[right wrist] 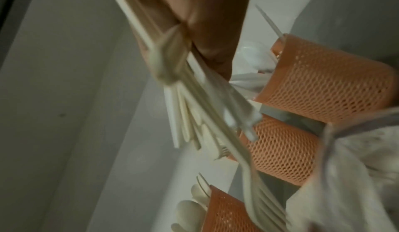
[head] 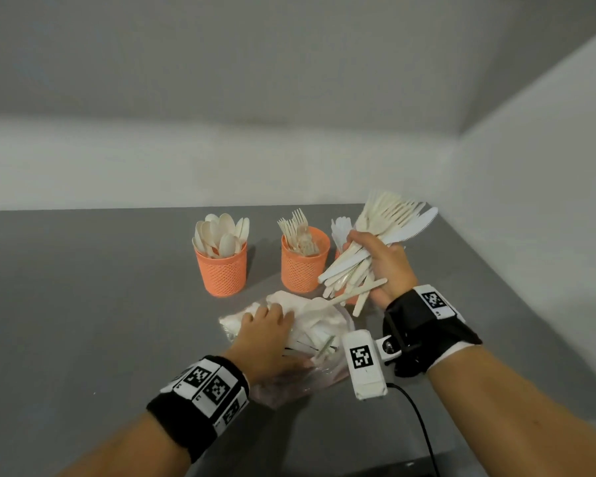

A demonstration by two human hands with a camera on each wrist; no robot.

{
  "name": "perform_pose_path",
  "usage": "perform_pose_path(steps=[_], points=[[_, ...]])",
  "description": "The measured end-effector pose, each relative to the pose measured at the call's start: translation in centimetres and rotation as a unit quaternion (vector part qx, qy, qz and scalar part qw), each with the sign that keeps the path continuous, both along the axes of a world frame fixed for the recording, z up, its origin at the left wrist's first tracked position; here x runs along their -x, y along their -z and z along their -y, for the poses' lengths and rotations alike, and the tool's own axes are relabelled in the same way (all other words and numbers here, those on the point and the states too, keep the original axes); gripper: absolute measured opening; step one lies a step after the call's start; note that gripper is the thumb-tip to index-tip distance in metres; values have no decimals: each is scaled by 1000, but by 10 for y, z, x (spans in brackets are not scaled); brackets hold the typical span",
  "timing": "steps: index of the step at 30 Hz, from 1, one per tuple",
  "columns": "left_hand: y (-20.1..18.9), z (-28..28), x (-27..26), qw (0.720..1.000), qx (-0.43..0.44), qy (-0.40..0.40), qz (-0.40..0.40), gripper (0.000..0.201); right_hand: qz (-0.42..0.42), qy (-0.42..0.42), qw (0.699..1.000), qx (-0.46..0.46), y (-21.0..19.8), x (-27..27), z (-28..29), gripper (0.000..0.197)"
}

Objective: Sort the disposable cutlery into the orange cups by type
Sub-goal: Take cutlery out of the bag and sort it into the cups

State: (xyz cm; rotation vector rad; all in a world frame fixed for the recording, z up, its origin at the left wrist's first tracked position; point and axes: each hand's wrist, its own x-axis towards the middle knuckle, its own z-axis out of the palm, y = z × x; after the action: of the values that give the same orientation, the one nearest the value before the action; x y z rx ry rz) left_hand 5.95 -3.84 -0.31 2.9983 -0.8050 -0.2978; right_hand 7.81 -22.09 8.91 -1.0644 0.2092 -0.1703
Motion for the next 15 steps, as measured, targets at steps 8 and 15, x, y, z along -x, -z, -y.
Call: perform_pose_path(steps=[8, 15], points=[[-6, 22, 7, 987, 131, 44, 88, 81, -6, 60, 997, 50, 17, 3, -15, 13], [6, 25, 13, 983, 157, 6, 91, 80, -28, 57, 994, 85, 22, 2, -28, 27]])
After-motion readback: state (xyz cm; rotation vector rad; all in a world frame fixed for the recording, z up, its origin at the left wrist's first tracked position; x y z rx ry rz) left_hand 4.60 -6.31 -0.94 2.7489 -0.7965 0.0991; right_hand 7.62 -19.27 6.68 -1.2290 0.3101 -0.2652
